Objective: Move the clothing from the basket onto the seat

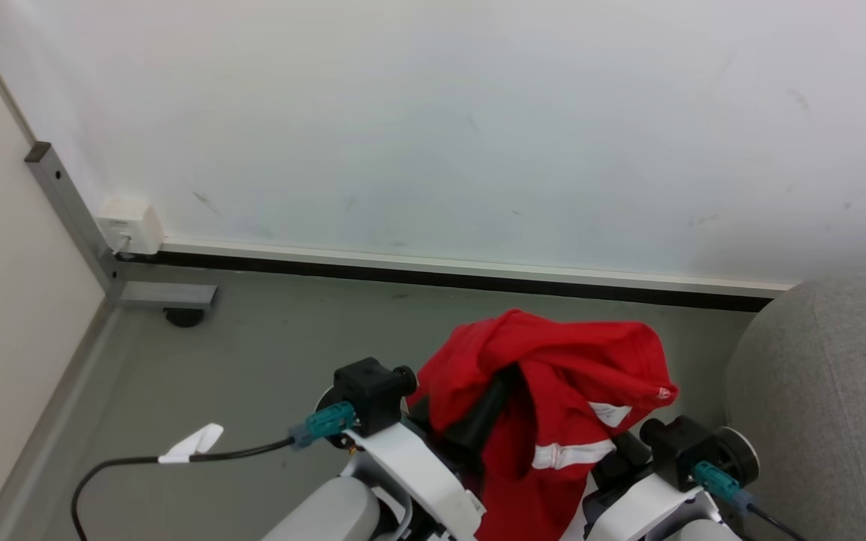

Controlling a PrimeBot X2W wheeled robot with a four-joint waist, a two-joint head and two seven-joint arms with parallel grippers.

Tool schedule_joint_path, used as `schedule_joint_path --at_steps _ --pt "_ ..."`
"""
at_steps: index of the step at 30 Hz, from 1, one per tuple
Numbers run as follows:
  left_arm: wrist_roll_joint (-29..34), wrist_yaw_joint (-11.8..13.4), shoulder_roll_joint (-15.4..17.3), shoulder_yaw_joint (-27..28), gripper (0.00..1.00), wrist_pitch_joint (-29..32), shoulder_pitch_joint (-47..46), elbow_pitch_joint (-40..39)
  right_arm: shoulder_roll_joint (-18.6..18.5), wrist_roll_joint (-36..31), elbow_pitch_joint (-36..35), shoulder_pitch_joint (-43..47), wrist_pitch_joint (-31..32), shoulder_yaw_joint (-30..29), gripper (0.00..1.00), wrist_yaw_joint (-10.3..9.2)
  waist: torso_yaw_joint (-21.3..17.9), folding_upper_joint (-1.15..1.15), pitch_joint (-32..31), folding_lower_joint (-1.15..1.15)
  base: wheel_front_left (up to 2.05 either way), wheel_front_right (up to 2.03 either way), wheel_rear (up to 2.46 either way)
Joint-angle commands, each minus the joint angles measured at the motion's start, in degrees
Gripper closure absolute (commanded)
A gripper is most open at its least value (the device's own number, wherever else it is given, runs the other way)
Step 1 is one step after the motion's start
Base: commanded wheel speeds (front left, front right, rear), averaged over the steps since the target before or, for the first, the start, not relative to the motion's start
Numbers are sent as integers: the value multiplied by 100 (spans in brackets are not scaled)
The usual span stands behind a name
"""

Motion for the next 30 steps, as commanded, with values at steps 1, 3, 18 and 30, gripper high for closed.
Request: schedule_joint_path --at_steps 1,3,18,30 --pt "-44 24 41 15 0 -29 9 30 -23 7 -61 38 -1 -80 100 -12 -38 0 11 0 0 0 0" --pt "-56 33 66 12 0 -17 44 58 -22 -47 -112 35 -2 -192 100 -12 -103 0 20 0 0 0 0" --pt "59 57 239 -64 0 -146 330 62 -20 -489 -771 280 -2 -1279 100 -12 -874 0 136 0 0 0 0" --pt "459 45 348 119 0 -241 425 -141 -58 -782 -1527 549 -2 -1884 100 -12 -1892 0 324 0 0 0 0"
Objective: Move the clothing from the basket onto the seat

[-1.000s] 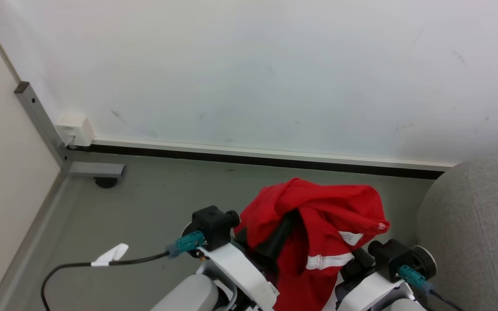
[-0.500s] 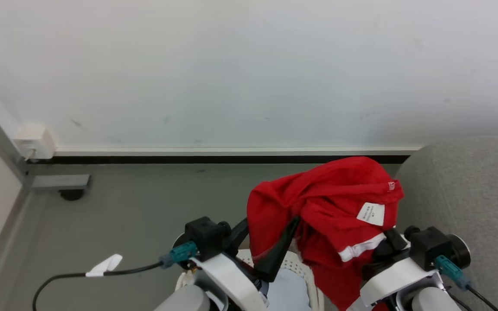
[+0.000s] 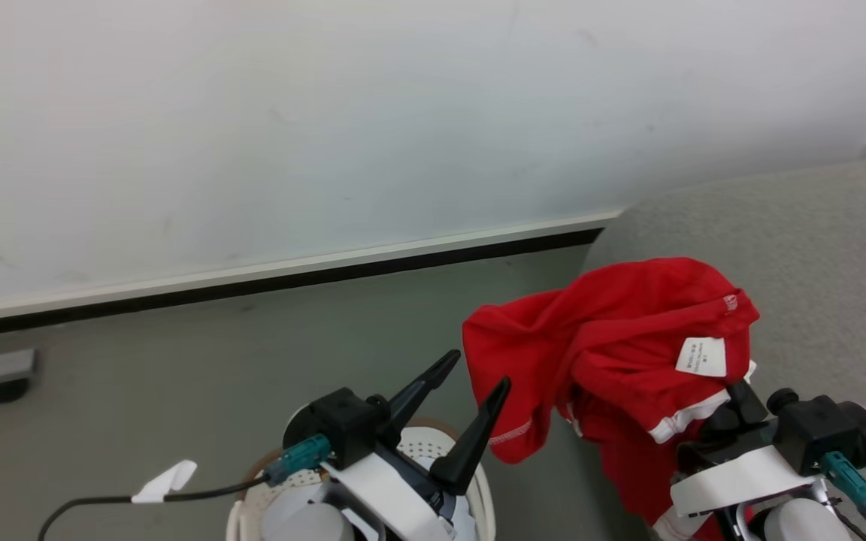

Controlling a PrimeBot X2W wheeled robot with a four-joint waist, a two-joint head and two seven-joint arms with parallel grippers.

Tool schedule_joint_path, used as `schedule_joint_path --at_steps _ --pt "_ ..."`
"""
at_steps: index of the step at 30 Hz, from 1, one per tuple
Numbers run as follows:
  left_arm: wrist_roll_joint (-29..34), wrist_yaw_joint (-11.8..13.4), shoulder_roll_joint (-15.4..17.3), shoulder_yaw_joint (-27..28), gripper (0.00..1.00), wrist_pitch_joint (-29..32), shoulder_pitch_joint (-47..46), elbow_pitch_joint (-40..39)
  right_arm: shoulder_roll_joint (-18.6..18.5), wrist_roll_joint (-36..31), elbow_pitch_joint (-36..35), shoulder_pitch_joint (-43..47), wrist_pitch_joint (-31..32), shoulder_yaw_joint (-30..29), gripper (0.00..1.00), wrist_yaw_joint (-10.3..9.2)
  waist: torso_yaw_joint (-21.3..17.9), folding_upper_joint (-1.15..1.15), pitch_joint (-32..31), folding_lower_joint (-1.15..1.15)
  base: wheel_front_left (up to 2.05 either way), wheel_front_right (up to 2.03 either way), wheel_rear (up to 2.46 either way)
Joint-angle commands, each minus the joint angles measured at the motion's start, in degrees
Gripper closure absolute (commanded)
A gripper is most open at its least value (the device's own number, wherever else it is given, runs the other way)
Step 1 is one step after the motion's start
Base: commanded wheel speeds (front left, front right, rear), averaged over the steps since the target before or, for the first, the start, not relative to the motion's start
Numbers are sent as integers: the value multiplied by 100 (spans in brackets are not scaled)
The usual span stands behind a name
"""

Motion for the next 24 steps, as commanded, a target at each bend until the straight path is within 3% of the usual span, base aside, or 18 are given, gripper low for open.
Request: schedule_joint_path --at_steps 1,15,24 --pt "159 -18 29 41 0 -15 27 -78 -26 -47 -135 40 -4 -70 100 -12 -307 0 86 0 0 0 0" --pt "871 -104 110 337 0 -16 188 -371 -110 -165 -900 202 -3 -399 100 -12 -1458 0 274 0 0 0 0" --pt "1115 -138 139 375 0 -17 216 -337 -79 42 -1149 286 -3 -451 100 -13 -1857 0 418 0 0 0 0"
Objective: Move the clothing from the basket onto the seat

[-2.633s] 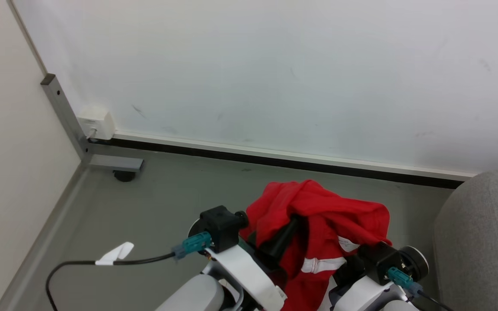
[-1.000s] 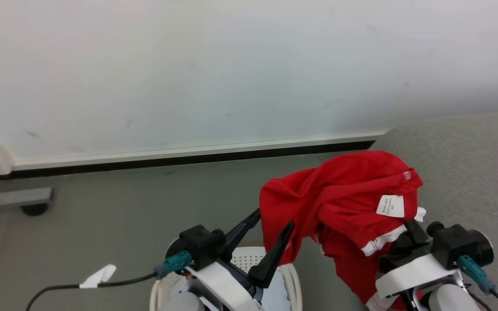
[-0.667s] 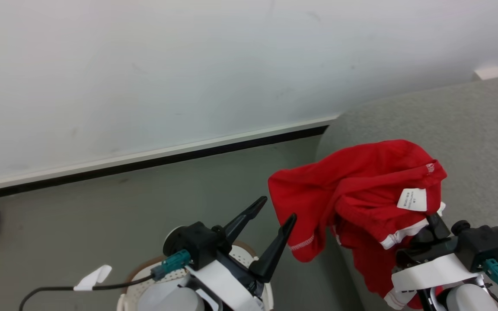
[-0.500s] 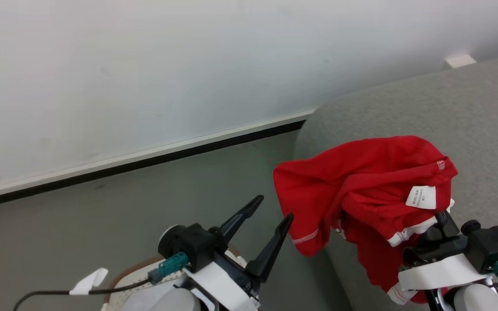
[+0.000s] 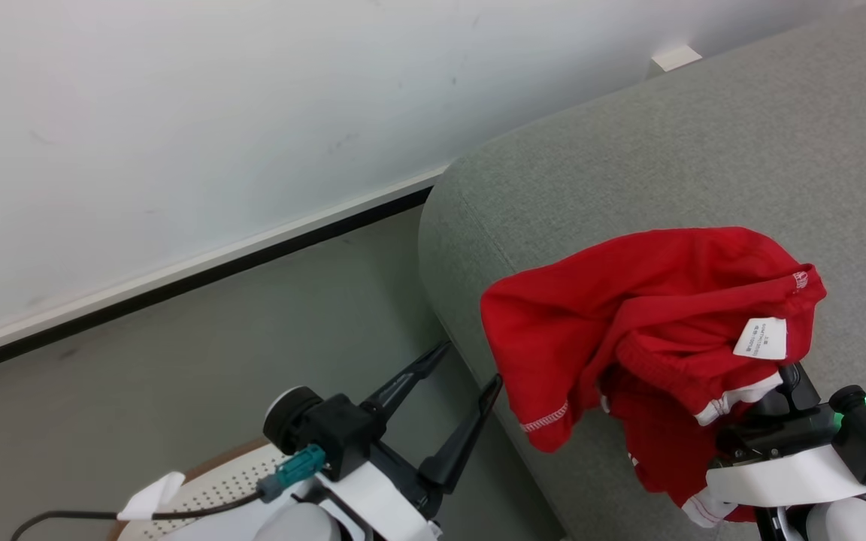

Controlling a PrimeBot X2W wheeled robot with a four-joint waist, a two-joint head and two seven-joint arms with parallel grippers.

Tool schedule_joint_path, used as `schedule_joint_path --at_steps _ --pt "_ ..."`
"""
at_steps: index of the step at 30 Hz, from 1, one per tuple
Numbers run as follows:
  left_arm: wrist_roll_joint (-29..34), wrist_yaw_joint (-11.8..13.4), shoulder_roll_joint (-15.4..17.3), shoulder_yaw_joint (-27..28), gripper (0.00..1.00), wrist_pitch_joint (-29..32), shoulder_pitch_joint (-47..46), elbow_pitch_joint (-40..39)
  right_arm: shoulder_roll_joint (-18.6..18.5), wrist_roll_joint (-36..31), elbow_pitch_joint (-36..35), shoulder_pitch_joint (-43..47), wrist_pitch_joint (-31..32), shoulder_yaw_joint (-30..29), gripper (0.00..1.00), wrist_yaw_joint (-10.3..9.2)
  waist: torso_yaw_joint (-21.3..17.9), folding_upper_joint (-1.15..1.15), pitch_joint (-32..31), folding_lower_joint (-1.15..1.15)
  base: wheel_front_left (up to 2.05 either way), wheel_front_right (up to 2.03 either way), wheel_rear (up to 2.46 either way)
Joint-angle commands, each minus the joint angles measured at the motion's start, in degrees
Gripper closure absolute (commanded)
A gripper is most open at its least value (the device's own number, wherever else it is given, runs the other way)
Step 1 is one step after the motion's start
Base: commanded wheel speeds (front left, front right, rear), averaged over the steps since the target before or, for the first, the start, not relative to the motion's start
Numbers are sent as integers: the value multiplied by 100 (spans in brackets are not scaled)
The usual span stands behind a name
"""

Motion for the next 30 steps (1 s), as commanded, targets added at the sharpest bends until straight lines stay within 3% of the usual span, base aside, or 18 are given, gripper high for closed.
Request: schedule_joint_path --at_steps 1,11,16,24,30 --pt "41 -26 8 41 0 -3 87 12 -15 37 -56 16 -3 -14 100 -12 -68 -1 59 0 0 0 0" --pt "84 -41 -23 49 0 -3 66 -9 1 73 -82 -90 -3 -4 100 -12 -74 -1 100 0 0 0 0" --pt "-63 -40 16 75 0 -3 -26 -177 -230 -67 16 -449 -3 78 100 -12 44 -1 404 0 0 0 0" --pt "-151 -42 508 -69 0 -3 -308 -668 -585 -113 191 -1676 246 -127 100 -12 445 -1 1327 0 0 0 0" --pt "-244 -42 915 -53 0 -3 -499 -940 -1076 36 367 -2737 745 -543 100 -13 739 -1 1954 0 0 0 0"
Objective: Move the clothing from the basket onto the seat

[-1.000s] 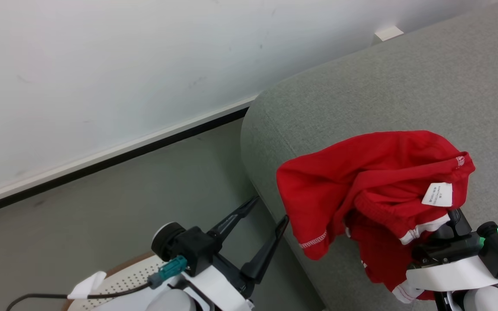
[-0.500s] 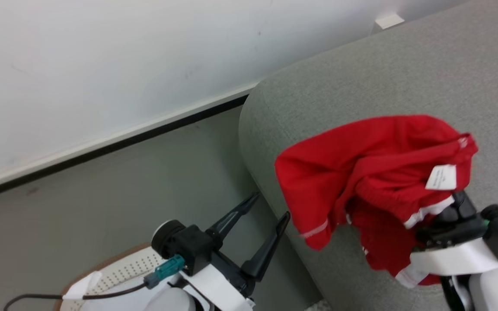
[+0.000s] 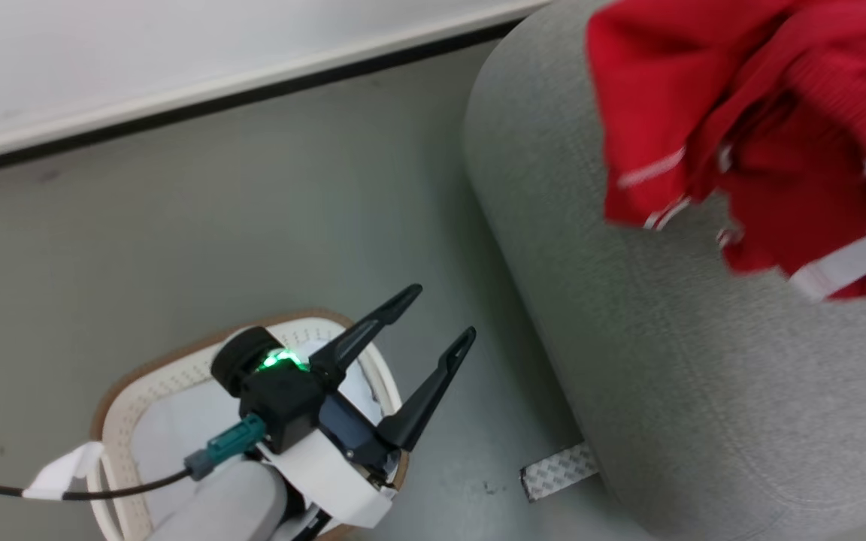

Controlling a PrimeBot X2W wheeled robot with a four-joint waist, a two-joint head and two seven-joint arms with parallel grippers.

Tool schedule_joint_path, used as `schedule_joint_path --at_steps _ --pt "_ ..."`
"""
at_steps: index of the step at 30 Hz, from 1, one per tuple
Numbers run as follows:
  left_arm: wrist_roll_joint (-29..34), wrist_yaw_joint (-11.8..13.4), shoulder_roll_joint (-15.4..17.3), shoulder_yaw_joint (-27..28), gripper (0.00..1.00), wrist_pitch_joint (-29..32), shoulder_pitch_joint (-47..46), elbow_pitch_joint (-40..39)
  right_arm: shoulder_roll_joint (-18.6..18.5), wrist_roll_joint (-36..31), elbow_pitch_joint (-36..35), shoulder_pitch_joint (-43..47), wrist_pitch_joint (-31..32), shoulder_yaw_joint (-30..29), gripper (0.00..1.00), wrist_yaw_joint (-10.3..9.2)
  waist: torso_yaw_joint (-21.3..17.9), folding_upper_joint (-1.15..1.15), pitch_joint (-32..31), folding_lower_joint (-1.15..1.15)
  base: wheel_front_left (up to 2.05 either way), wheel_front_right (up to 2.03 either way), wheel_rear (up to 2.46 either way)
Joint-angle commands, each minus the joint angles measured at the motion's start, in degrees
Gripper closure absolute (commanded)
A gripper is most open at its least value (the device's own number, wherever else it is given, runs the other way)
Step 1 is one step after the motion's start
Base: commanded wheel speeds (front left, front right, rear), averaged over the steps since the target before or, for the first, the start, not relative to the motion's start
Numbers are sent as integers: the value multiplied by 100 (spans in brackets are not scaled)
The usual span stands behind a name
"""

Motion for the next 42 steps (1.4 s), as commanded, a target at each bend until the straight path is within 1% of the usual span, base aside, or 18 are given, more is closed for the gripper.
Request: schedule_joint_path --at_steps 1,4,6,9,12,18,25,26,27,29,32,33,34,35,36,37,39,42 --pt "-67 -16 88 22 0 -3 -88 -58 -124 38 16 -231 81 -102 100 -14 287 0 413 -1 0 0 0" --pt "-104 -16 244 48 0 -3 -164 -170 -521 -22 47 -711 372 -347 100 -14 426 0 708 -1 0 0 0" --pt "-134 -16 337 75 0 -3 -201 -237 -835 -103 111 -933 522 -451 100 -14 508 0 873 -1 0 0 0" --pt "-158 -16 491 185 0 -3 -185 -318 -1207 -151 228 -1207 746 -690 100 -14 582 0 1096 -1 0 0 0" --pt "-175 -16 637 299 0 -3 -204 -408 -1421 -210 494 -1313 943 -885 100 -14 649 0 1306 -1 0 0 0" --pt "-211 -17 877 478 0 -3 -250 -554 -1595 -349 1252 -1177 1352 -846 100 -14 696 0 1632 -1 0 0 0" --pt "-254 -4 964 596 0 -3 -254 -644 -1694 -811 1937 -945 1622 -644 100 -14 752 0 1807 -1 0 0 0" --pt "-253 -5 967 605 0 -3 -254 -642 -1667 -794 2021 -905 1665 -606 93 -14 760 0 1820 -1 0 0 0" --pt "-246 -4 966 617 0 -3 -260 -638 -1638 -771 2090 -870 1710 -566 90 -14 768 0 1829 -1 0 0 0" --pt "-228 -5 941 643 0 -3 -273 -628 -1632 -737 2175 -837 1742 -511 89 -14 781 0 1834 -1 0 0 0" --pt "-199 -5 899 661 0 -3 -290 -614 -1651 -716 2260 -820 1692 -481 91 -14 802 0 1815 -1 0 0 0" --pt "-196 -5 885 660 0 -3 -296 -600 -1651 -714 2284 -822 1655 -490 89 -14 809 0 1793 -1 0 0 0" --pt "-198 -5 864 655 0 -3 -296 -583 -1646 -721 2317 -829 1625 -527 80 -14 816 0 1763 -1 0 0 0" --pt "-202 -5 837 646 0 -3 -295 -557 -1646 -730 2347 -839 1598 -544 64 -14 823 0 1720 -1 0 0 0" --pt "-205 -5 808 641 0 -3 -289 -529 -1651 -733 2371 -852 1582 -535 33 -14 829 0 1672 -1 0 0 0" --pt "-207 -5 778 632 0 -3 -274 -493 -1657 -733 2401 -859 1581 -509 0 -14 833 0 1606 -1 0 0 0" --pt "-213 -5 706 616 0 -3 -216 -404 -1697 -677 2487 -833 1650 -375 0 -14 839 0 1447 -1 0 0 0" --pt "-188 -5 572 662 0 -3 -134 -272 -1779 -407 2601 -730 1775 -157 0 -14 852 0 1145 -1 0 0 0"
